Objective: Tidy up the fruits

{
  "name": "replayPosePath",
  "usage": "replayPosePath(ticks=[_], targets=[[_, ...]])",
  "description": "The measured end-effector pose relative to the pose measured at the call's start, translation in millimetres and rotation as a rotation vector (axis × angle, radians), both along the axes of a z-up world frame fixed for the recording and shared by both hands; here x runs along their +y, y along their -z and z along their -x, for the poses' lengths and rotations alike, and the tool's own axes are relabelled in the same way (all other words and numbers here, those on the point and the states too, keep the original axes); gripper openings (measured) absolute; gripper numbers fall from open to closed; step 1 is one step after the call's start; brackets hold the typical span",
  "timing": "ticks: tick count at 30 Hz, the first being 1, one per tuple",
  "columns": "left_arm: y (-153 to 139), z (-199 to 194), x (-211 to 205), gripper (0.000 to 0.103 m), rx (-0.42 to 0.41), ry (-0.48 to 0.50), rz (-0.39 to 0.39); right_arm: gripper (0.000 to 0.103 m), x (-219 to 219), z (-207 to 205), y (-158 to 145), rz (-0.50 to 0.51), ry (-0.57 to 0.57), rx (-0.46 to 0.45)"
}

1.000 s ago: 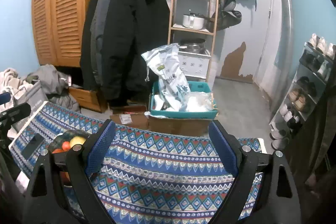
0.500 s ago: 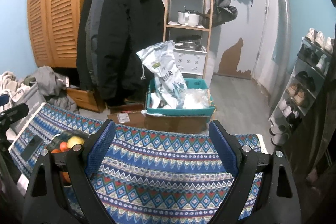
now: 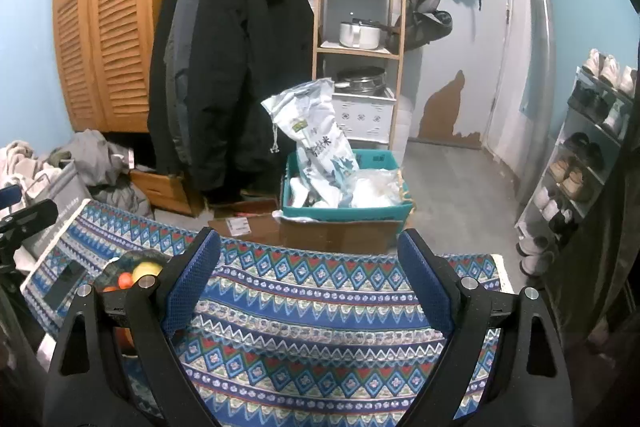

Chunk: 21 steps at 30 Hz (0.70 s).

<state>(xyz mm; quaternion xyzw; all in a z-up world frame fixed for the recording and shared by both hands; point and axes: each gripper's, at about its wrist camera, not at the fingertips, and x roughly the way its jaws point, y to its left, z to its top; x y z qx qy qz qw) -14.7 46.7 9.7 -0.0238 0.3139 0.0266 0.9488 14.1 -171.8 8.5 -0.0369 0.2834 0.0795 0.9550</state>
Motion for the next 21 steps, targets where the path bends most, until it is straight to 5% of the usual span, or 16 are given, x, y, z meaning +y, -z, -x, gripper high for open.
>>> replayPosePath(ticks=[21], targets=[[-0.7,-0.3,-0.8,0.102,0.004,-0.003,0.006,0.089,-0.8,-0.7,-0.9,0.000,0.004,-0.001]])
